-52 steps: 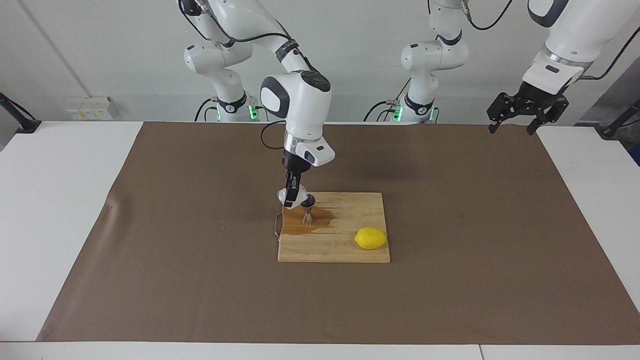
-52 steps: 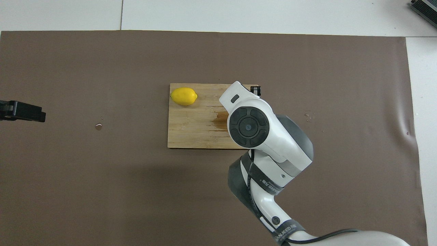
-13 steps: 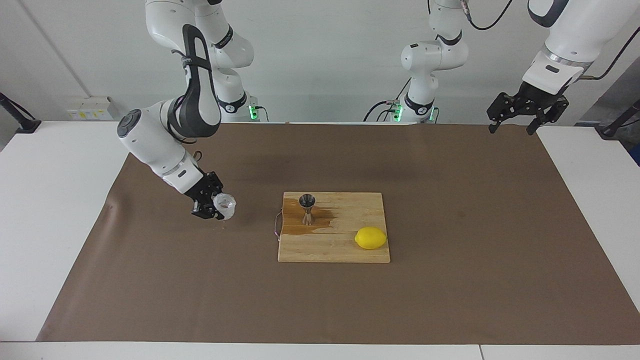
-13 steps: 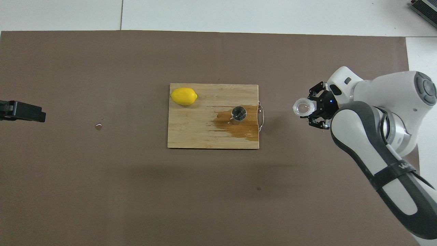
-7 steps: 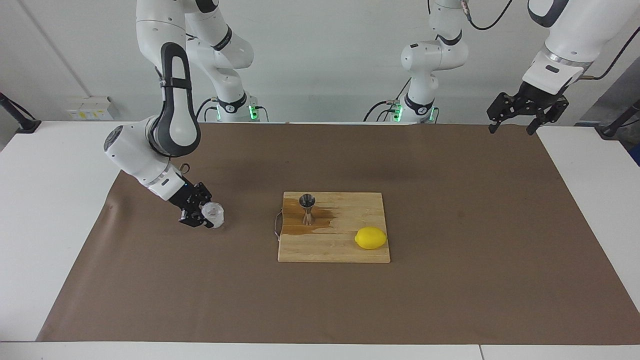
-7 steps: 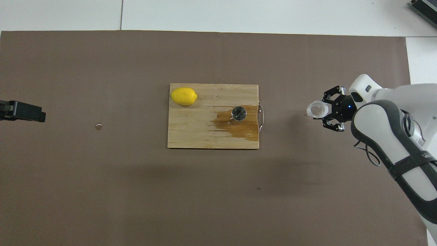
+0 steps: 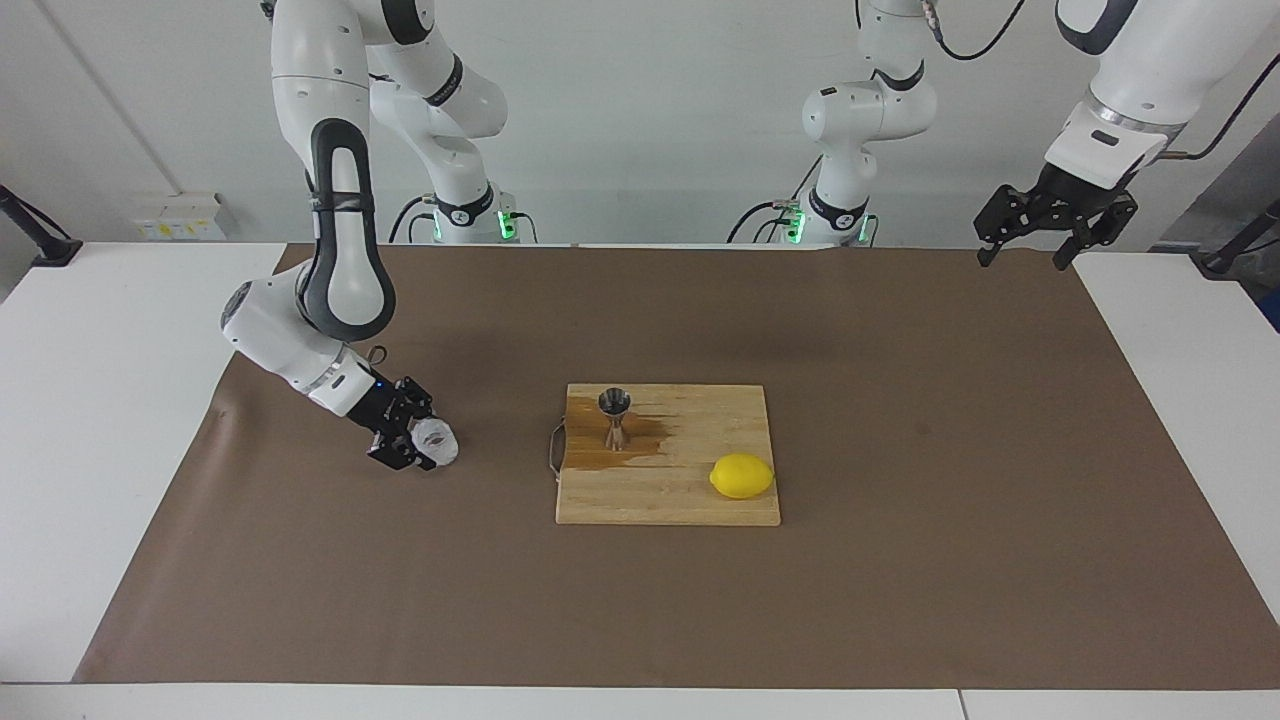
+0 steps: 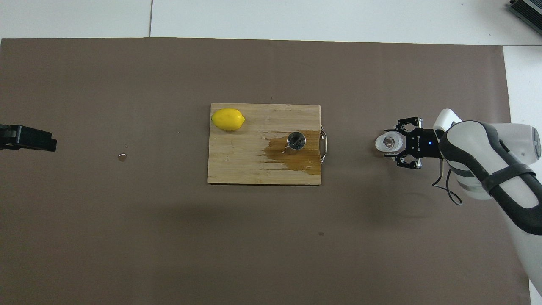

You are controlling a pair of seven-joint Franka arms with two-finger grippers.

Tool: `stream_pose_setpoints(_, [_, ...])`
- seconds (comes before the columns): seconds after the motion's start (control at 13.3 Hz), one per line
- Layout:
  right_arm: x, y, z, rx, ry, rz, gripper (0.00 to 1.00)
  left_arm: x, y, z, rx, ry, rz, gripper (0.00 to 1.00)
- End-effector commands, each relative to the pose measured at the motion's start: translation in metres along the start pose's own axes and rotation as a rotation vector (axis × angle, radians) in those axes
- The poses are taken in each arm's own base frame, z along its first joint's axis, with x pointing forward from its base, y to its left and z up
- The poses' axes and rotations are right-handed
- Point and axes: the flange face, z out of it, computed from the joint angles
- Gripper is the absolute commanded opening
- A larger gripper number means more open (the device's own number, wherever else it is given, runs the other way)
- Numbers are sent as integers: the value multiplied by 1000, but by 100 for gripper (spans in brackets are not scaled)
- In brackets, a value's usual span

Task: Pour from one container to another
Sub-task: 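Carry the white cup back and lower it to its spot with the right gripper, then open the right gripper and draw it back from the white cup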

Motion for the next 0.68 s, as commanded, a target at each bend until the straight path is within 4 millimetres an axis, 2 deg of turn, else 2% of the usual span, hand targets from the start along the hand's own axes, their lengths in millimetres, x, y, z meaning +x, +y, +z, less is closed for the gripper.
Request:
stream_pose_setpoints(0.0, [37,6,-29,-15,-17,61,100,-8,1,-2,-8,-4,3,100])
stream_pose_setpoints(0.3, [72,4,-68,39,-80,273,100,-8,1,-2,-10,-4,3,100])
stream_pose_setpoints(0.45, [88,3,-78,52,-157,352,100,-8,1,-2,-8,-4,3,100])
stream_pose_setpoints(0.6, [94,1,-87,54,-195,455,100,-8,1,-2,-10,-4,3,100])
